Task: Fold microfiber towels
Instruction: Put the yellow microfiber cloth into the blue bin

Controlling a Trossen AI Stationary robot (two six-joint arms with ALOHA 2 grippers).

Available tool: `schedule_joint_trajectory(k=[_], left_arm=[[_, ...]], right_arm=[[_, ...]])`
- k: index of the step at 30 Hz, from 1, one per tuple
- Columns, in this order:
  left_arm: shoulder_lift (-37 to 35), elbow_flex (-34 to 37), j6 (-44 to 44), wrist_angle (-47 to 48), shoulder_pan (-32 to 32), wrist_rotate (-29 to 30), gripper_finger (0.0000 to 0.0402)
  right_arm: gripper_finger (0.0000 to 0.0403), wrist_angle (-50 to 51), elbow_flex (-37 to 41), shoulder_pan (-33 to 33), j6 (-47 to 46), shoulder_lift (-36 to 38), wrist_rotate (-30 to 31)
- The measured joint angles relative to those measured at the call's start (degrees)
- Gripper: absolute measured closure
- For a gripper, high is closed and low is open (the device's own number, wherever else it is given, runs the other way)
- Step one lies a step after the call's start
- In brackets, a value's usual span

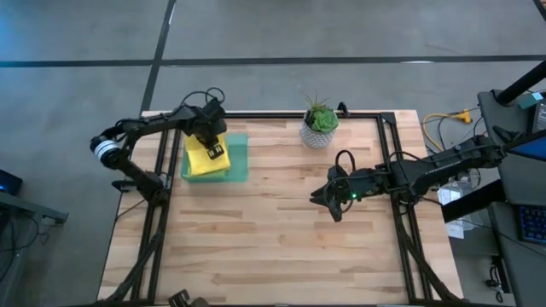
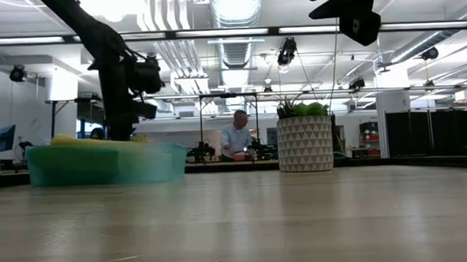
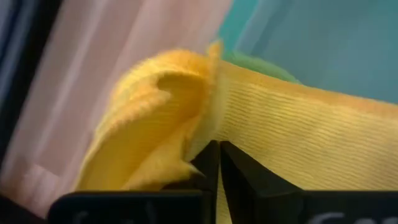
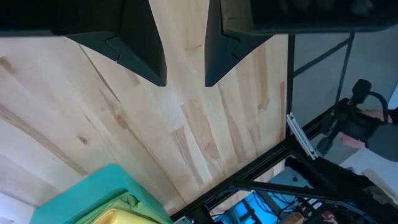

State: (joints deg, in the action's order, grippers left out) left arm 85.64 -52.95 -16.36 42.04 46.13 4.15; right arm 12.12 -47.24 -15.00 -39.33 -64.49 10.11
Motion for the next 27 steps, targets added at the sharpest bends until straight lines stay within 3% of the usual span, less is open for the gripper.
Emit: schedule_joint_trajectory(k=[8,16,20,24,27], left_arm=[[-6.6,-2.9,-0.3,1.1,0.0,-0.8,0.0401],[-12.1,-2.7,-0.9,10.7,0.2,2.9,0.0401],[-17.4,-1.4,0.8,16.3,0.4,0.6,0.0402],[-24.9,2.6,6.4,21.7,0.4,-0.4,0.0402],[-30.5,6.3,11.5,23.0,0.4,4.0,0.0402]], right_arm=[[0.0298,0.0,0.0,0.0,0.4,0.0,0.1],[0.0298,-0.8,0.0,0.1,2.3,-0.1,0.5],[0.0298,-3.7,0.0,1.8,2.9,-1.2,1.1],[0.0298,-10.3,0.0,6.5,4.5,-4.3,-4.5],[0.0298,-14.3,0.0,9.0,5.9,-7.0,-6.3]])
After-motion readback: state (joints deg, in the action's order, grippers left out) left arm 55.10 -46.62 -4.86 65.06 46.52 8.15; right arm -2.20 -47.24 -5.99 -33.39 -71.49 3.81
